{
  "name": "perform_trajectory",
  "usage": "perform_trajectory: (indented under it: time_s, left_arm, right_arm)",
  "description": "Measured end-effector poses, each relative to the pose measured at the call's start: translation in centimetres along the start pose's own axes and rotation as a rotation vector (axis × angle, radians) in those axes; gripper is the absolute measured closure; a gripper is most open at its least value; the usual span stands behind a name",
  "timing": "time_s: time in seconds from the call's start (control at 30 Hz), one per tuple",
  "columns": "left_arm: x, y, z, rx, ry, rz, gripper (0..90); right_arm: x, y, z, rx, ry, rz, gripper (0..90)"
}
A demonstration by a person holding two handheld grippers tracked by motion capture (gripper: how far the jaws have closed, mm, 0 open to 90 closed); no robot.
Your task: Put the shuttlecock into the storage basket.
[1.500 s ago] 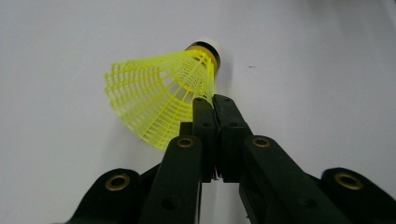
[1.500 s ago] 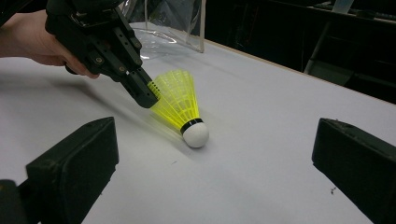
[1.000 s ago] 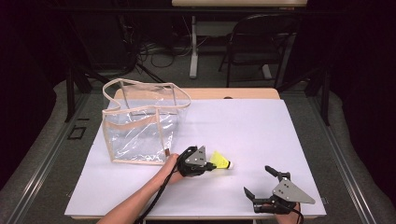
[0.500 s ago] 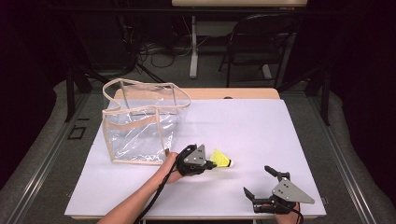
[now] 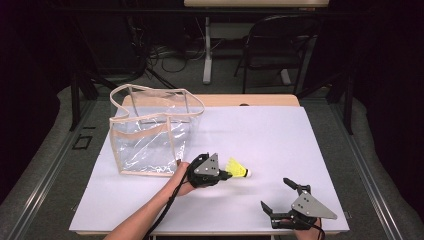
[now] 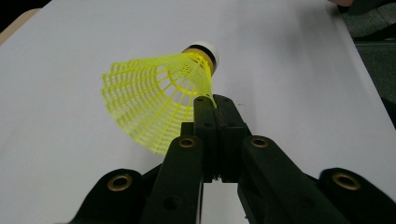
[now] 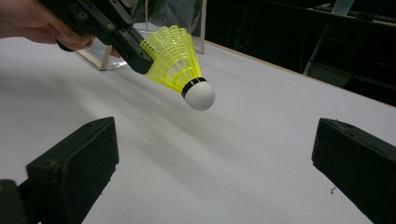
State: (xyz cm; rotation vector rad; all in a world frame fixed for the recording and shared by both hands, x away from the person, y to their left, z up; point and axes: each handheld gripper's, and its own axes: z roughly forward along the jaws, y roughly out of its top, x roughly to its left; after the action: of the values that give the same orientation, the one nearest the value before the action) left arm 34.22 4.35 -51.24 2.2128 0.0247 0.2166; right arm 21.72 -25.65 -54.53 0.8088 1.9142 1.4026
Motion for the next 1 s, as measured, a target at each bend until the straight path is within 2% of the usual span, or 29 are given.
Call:
perform_trajectory:
  time_s: [0.43, 1.0]
  left_arm:
    - [-0.1, 0.4, -0.1, -0.017, 0.006, -0.007, 89.4]
    - [-0.2, 1.9, -1.0, -0.055, 0.018, 0.012, 89.4]
  right_arm:
    - [0.0, -0.1, 0.1, 0.011, 0.001, -0.001, 0.0]
    - [0.1, 0.0, 0.2, 0.008, 0.002, 0.001, 0.0]
